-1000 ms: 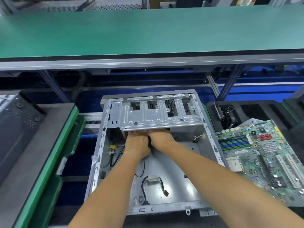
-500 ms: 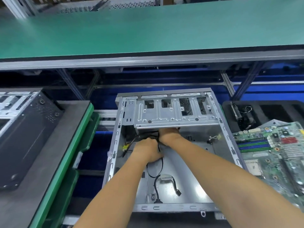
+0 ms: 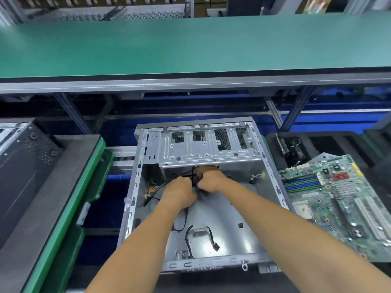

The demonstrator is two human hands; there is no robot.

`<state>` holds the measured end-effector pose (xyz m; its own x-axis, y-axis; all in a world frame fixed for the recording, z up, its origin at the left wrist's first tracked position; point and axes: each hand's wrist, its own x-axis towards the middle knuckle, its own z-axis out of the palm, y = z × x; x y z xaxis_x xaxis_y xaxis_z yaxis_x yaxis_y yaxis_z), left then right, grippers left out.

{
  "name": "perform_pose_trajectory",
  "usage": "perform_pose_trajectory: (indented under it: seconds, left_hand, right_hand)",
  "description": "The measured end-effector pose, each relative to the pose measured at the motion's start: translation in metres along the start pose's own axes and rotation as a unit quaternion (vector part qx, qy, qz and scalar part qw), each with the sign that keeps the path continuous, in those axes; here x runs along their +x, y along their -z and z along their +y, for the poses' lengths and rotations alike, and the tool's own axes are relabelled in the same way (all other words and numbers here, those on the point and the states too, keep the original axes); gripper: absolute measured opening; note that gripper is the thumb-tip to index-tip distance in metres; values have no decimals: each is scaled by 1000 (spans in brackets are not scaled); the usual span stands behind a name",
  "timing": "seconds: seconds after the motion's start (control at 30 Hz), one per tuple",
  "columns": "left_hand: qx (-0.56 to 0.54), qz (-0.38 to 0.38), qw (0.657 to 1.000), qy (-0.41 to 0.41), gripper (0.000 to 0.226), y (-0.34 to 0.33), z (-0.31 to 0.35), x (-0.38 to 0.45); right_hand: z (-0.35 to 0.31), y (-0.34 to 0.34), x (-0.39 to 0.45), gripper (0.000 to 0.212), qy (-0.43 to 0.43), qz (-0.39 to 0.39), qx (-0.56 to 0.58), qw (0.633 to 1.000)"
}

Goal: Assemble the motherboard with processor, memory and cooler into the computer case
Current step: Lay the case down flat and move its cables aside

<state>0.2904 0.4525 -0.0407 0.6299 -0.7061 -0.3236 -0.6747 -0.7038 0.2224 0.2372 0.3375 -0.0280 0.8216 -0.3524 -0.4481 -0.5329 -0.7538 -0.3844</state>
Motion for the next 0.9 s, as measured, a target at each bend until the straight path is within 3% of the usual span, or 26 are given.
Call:
perform_pose_trajectory:
  seconds: [0.1,0.17,0.33,0.5,0.6,0.73,0.8,0.9]
  left_hand:
    - [-102,73,992,8,11,9,5,6]
    - [-187,111,975,44,8,11,8,10]
    - [-405,127,897,122,9,10,16,18]
    - [-493,157,847,122,12,10,2,17]
    - [-465,112,872,109,10,8,-3,17]
    - [-382,47,920,79,30,1,-8,23]
    - [-336,58,936,88,39,-3,-9,28]
    - [-344,107,925,124,17,-3,-7,30]
  right_hand:
    - [4,4,-9,25,-26,-3,59,998]
    - [6,5,-14,19,-46,-45,103,993]
    - [3,3,-27,15,-47,-144,275,950]
    - [-1,4,-17,25,-71,-49,337,938]
    - [0,5,-14,22,-102,-45,408,906]
    - [-3,-3,-19,9,-37,-110,312,943]
    - [-4,-5,-19,9,-13,-134,287,948]
    - [-5,-4,-17,10,-7,-139,277,951]
